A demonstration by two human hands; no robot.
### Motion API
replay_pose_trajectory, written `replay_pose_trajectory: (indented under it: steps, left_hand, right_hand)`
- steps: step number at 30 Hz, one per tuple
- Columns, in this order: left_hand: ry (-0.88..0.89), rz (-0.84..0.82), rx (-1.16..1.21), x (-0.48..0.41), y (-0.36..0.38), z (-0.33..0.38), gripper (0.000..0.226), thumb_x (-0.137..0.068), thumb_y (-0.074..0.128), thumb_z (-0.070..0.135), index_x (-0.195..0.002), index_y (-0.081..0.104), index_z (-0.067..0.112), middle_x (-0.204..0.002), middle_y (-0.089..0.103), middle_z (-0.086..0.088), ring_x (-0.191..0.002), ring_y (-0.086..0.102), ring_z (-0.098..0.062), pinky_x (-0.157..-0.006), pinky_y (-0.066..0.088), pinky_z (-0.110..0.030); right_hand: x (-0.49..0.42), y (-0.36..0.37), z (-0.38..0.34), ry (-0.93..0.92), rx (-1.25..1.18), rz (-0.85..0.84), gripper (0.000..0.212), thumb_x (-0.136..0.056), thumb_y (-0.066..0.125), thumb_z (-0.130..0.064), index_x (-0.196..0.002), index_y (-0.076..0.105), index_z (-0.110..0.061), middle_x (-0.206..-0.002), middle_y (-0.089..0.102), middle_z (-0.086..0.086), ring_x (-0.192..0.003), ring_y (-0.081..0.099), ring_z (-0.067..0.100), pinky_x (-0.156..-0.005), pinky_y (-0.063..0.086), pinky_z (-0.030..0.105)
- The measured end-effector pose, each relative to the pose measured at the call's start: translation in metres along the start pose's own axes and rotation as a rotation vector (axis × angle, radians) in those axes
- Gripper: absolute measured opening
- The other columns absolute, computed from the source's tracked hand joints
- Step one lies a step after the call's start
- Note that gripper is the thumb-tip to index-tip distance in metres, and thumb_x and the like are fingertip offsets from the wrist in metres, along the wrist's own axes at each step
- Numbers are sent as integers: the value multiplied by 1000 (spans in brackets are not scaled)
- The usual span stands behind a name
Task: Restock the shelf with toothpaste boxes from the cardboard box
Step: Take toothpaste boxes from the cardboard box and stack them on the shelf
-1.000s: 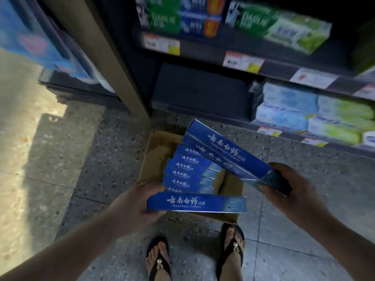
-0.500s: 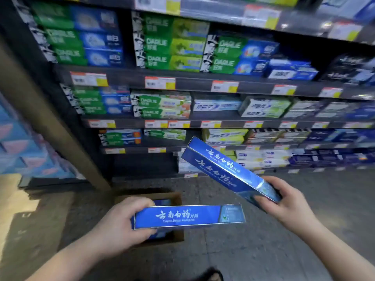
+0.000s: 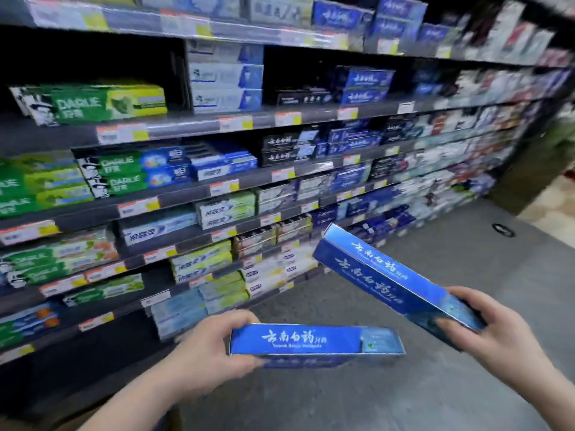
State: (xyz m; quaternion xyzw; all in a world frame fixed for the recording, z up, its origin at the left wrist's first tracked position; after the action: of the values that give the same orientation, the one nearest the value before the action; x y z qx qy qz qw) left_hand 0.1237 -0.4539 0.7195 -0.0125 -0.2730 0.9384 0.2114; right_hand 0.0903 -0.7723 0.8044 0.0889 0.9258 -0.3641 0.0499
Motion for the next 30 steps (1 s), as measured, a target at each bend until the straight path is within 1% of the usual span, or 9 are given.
replay_pose_trajectory:
  steps: [5,8,12,15,20,23,25,28,30]
  left_hand:
    - [50,-48,11,-68,91,93,40,-52,66,48,-90,56,45,-85,62,22,-71,56,3,-61,38,-10]
    - [62,-8,20,-99,123,139,41,-53,74,39,-77,53,64,-85,57,38,-73,55,12,-63,38,-4]
    - [52,0,49,-139,148,183,31,-54,75,30,-81,62,34,-83,67,3,-69,58,4,-60,40,-6]
    - [74,18,21,-177,166,208,27,-65,78,17,-80,62,32,-89,66,10,-77,59,1,-63,41,-7]
    - [62,16,75,-264,199,231,42,-43,71,43,-83,59,39,-88,67,11,-66,60,-3,-69,48,-26]
    - [54,-17,115,-333,220,248,38,-46,73,37,-82,60,37,-87,69,9,-71,65,-12,-73,53,-34]
    - [71,-43,126,-382,232,265,32,-50,75,31,-79,61,36,-80,70,12,-66,64,-9,-69,53,-30]
    - [117,-72,126,-450,250,298,27,-62,79,21,-80,61,30,-68,66,23,-56,57,2,-56,44,-11]
    - [118,-90,126,-493,261,311,27,-64,79,20,-81,61,31,-70,66,22,-54,56,1,-53,42,-11]
  right_hand:
    - [-5,-126,73,37,18,98,70,-68,72,4,-71,55,-64,-71,61,-38,-63,58,-11,-57,40,1]
    - [-12,-185,104,48,39,129,47,-70,73,0,-72,62,-45,-70,62,-35,-58,58,-7,-53,40,3]
    - [-28,-244,138,65,39,165,38,-71,73,-3,-78,61,-38,-72,61,-36,-61,57,-8,-52,40,3]
    - [-49,-277,163,74,83,203,44,-70,75,-9,-78,58,-49,-77,61,-33,-67,58,-5,-55,40,5]
    - [-97,-319,212,81,108,261,54,-69,74,-8,-77,54,-57,-78,61,-32,-69,58,-4,-53,40,4]
    - [-138,-345,247,108,145,282,53,-69,75,-7,-80,54,-55,-77,61,-34,-74,58,-6,-55,40,4]
    - [-170,-366,269,136,157,301,53,-68,75,-7,-80,55,-55,-77,61,-35,-77,57,-7,-58,40,3]
    - [-214,-396,300,155,166,344,53,-68,75,-7,-78,56,-55,-77,62,-31,-77,58,1,-55,40,5]
    - [-245,-415,321,172,150,357,43,-69,75,-7,-75,60,-47,-80,62,-30,-74,59,3,-52,40,5]
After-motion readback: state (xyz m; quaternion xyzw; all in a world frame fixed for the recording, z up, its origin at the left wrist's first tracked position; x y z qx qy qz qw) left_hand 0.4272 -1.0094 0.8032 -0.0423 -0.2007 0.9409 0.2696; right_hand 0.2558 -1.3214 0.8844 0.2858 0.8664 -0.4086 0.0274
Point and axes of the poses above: each hand's wrist, its own x-axis away from the middle knuckle, its own y-axis out of the palm, z = x × y, the point moved 10 cm from there along -x, towards the middle knuckle
